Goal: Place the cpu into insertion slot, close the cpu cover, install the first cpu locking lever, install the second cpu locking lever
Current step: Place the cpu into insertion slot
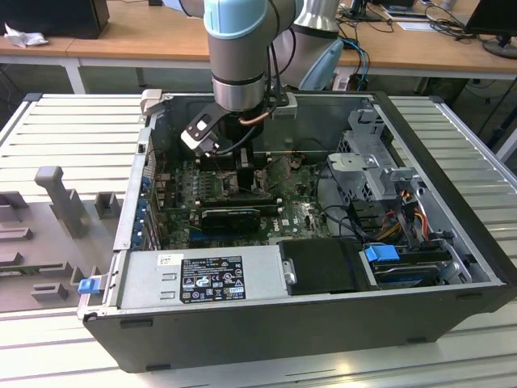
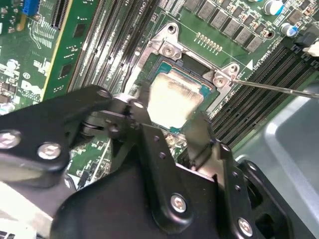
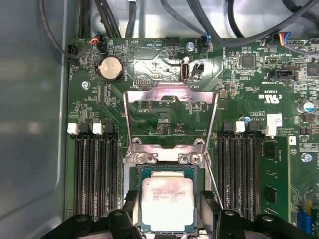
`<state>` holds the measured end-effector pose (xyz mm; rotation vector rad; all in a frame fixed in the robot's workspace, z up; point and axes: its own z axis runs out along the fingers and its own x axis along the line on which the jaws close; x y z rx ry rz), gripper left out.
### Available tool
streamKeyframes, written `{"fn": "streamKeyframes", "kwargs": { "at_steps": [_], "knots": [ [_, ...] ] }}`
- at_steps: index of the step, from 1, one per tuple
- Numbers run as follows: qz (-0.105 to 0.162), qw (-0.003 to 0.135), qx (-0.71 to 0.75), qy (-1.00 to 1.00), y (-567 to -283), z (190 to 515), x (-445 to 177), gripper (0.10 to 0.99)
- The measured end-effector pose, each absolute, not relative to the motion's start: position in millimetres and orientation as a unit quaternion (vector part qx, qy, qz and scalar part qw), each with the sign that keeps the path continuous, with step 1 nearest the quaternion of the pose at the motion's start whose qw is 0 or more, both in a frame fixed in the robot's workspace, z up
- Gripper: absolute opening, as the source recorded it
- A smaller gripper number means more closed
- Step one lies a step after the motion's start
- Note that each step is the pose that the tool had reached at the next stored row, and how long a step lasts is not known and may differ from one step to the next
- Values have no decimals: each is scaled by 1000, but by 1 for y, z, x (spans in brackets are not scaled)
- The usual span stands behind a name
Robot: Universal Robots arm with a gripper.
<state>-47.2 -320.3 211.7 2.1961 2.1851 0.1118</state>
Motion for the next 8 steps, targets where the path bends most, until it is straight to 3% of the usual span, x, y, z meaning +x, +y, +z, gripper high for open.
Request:
{"fn": "streamKeyframes", "kwargs": {
  "at_steps": [2,3,4,5,8],
  "knots": [
    [35,22,708,705,-320,214,-47,463],
    [34,22,708,705,-320,215,-47,341],
    [34,23,708,705,-320,216,-47,282],
    [33,24,708,705,-320,216,-47,282],
    [32,25,708,705,-320,219,-47,106]
  ]
}}
